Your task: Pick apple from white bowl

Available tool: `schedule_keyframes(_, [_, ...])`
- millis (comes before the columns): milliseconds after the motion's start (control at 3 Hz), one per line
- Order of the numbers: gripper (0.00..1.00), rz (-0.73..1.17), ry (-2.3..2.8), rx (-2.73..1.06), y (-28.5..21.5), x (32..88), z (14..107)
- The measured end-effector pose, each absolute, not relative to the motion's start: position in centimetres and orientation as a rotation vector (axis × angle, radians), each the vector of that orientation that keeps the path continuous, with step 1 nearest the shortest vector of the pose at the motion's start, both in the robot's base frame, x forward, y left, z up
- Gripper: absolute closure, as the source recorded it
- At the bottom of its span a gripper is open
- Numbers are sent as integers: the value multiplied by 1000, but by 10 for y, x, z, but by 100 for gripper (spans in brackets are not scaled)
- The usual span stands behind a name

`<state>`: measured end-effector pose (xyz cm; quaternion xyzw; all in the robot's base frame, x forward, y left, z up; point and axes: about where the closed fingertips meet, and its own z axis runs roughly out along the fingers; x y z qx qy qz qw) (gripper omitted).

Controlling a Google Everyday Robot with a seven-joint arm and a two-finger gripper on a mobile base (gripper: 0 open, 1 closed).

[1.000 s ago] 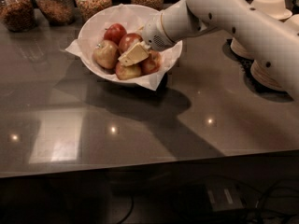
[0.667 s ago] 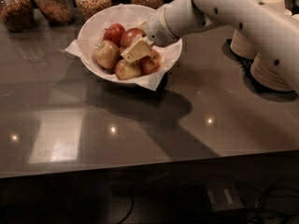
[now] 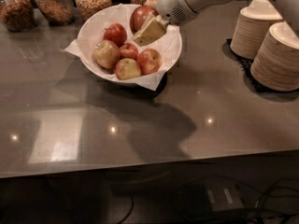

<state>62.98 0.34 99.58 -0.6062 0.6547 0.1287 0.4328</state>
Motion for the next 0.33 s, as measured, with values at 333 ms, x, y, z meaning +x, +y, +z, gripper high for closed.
schedule_keyframes(333, [100, 236, 1591, -1596, -33, 597, 1025])
